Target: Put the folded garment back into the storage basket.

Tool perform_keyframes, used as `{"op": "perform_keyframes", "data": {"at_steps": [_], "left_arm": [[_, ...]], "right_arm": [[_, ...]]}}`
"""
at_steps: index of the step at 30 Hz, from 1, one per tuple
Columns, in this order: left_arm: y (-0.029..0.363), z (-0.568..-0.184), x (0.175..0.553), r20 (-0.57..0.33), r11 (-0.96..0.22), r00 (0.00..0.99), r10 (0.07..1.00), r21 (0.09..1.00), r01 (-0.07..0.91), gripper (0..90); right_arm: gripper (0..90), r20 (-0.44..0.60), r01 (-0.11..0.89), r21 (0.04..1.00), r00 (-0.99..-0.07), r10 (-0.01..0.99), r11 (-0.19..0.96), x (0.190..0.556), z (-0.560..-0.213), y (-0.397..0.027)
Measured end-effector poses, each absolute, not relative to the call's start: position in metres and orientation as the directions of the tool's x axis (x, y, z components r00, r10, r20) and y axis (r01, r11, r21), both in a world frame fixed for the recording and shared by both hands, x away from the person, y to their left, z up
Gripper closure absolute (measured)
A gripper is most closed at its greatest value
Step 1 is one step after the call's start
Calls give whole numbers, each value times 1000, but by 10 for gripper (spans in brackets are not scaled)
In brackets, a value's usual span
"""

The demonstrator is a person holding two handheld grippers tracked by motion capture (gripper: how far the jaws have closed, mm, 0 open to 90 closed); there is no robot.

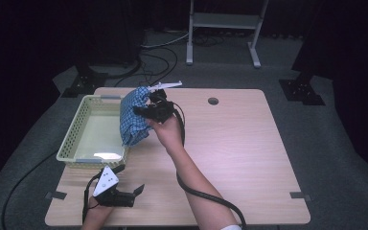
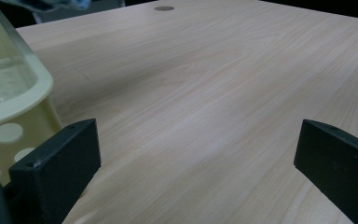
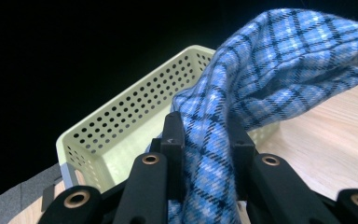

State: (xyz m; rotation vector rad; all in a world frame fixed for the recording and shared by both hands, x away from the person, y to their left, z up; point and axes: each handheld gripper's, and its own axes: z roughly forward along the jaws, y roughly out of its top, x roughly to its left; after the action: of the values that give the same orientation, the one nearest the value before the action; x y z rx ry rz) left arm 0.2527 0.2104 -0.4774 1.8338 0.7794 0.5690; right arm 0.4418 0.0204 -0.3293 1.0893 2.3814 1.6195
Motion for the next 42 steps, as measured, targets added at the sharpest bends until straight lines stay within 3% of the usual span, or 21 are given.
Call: {"op": "perform_keyframes", "data": {"at_steps": [42], "left_arm": [[211, -478, 251, 29, -268, 718, 696, 937, 222, 0]], "right_arm": [[747, 349, 541, 795, -777, 523, 274, 453, -352, 128]]}}
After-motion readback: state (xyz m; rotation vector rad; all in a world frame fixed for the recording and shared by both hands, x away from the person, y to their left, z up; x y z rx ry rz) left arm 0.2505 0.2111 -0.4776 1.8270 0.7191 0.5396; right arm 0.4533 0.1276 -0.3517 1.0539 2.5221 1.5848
